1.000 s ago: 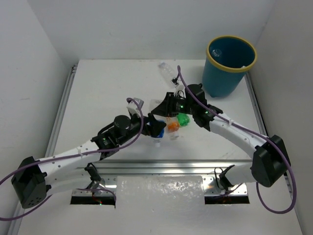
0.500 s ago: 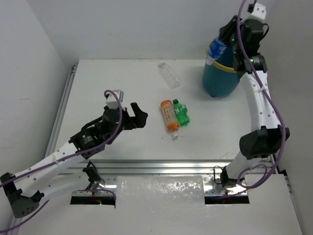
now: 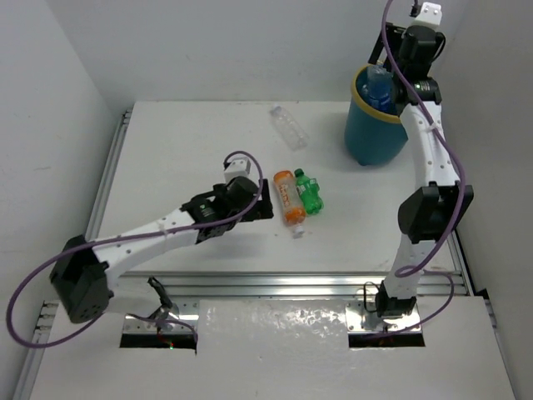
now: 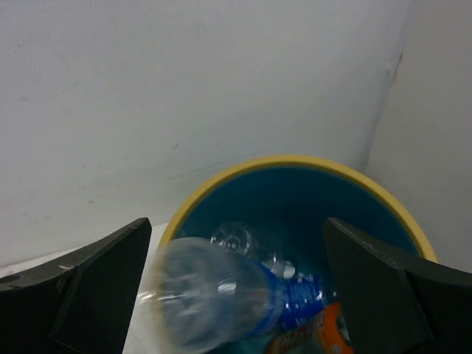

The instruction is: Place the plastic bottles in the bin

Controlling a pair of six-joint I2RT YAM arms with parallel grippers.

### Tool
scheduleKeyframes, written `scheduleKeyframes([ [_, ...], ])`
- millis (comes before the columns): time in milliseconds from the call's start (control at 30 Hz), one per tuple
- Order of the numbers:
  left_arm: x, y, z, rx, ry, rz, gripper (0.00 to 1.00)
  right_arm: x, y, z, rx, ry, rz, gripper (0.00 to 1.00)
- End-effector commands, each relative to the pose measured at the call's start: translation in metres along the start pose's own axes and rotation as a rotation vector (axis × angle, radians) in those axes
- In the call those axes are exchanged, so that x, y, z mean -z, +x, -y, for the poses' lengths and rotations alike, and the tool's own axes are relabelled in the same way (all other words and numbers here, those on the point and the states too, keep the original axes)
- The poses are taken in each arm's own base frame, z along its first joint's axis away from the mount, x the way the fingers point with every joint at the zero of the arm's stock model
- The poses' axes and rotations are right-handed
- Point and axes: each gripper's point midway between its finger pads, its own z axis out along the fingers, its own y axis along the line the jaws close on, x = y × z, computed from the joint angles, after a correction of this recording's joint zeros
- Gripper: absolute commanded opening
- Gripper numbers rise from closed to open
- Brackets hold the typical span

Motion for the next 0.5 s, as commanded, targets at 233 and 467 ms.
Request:
scheduleKeyframes([
  [233, -0.072, -0.012, 0.069, 0.167, -0.061, -0.052, 0.98, 0.143, 0.035, -0.009, -0.197, -0.152, -0.194, 0.99],
  [467, -0.12, 0.0, 0.083, 0.123, -0.161, -0.06, 0.94, 0.217, 0.087, -0.011, -0.237, -0.27, -0.268, 0.99],
])
